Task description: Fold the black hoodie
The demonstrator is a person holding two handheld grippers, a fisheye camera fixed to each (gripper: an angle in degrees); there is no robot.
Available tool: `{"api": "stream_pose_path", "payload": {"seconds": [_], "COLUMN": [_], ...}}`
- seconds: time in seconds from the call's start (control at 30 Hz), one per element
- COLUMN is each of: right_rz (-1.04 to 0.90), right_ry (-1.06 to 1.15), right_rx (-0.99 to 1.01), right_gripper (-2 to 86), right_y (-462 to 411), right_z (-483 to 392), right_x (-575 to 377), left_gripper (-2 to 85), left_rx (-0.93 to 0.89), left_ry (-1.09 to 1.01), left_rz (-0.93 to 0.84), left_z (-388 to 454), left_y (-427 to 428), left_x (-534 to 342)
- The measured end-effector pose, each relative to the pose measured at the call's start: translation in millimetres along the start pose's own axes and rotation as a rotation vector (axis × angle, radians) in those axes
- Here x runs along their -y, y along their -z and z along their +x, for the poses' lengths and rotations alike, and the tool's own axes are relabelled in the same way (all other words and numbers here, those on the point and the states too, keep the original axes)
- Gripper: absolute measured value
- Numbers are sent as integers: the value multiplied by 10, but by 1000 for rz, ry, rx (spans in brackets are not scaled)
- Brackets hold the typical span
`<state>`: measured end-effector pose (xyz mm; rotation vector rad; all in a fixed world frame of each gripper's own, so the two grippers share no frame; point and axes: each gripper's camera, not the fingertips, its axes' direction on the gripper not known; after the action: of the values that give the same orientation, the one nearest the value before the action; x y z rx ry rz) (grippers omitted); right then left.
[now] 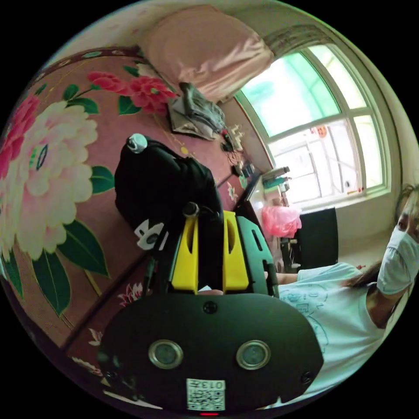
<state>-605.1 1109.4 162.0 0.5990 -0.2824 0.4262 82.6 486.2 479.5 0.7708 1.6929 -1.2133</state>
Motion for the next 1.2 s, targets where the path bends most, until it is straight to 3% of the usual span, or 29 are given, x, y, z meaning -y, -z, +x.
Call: {"api": "stream_pose_path", "payload": {"seconds": [0.13,0.33,0.53,0.63,0.67,0.8,0.87,1.07,1.2], "right_rz": [223,453,633,708,672,555,482,254,168], "right_ry": [-277,-494,-966,-1158,-1189,-1162,-1157,-862,-903], "right_rx": [164,325,639,536,531,508,488,281,235], "right_gripper": [43,45,42,52,56,52,45,41,52], "right_y": [610,1197,1330,1516,1558,1639,1667,1640,1601], "right_z": [975,2344,3674,3959,4061,4231,4336,4327,4467], "right_x": [-388,-982,-1913,-2232,-2272,-2133,-2007,-1210,-1065], "left_gripper": [97,94,60,62,60,17,5,-2,-2], "left_rx": [-27,-26,-305,-146,-1,221,418,535,492], "left_ry": [-120,-174,-173,-212,-227,-274,-350,-199,-281], "left_rz": [-142,-253,-211,-158,-168,-299,-283,-155,-105], "left_z": [601,1090,1302,1280,1258,1234,1256,1188,1532], "left_y": [-782,-2167,-3029,-3046,-3089,-3497,-3735,-3851,-3835], "left_x": [659,1385,1627,1531,1456,1173,995,708,684]}}
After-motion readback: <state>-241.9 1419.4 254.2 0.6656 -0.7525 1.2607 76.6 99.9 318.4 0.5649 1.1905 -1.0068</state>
